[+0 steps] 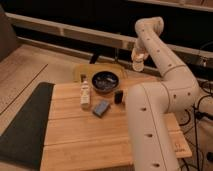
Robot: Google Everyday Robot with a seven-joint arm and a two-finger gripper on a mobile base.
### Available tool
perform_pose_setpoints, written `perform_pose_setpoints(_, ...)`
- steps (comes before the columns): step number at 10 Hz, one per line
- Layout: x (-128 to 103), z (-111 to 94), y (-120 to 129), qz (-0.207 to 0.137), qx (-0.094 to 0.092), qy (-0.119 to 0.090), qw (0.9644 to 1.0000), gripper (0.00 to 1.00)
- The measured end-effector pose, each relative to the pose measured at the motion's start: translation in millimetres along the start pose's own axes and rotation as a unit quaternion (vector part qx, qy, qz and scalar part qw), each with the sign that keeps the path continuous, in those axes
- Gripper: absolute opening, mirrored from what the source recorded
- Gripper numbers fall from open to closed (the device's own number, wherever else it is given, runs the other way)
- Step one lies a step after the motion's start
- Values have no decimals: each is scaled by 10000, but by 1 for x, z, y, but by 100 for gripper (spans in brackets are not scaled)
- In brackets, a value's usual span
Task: Place the ceramic cup over the eraser
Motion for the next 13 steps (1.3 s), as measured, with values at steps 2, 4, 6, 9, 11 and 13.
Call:
perform_pose_setpoints(2,-14,-33,35,-11,-325,-211,9992,0)
perform_pose_setpoints(4,-14,-56,79,-166,-686,-318,9970,0)
perform_pose_setpoints(6,8,-72,116,-305,-930,-321,9947,0)
perform_pose_setpoints(9,59,-81,142,-307,-1070,-219,9935,0)
perform_pose_setpoints(11,83,-82,149,-274,-1106,-134,9934,0)
perform_pose_setpoints(13,109,-79,158,-227,-1202,49,9925,0)
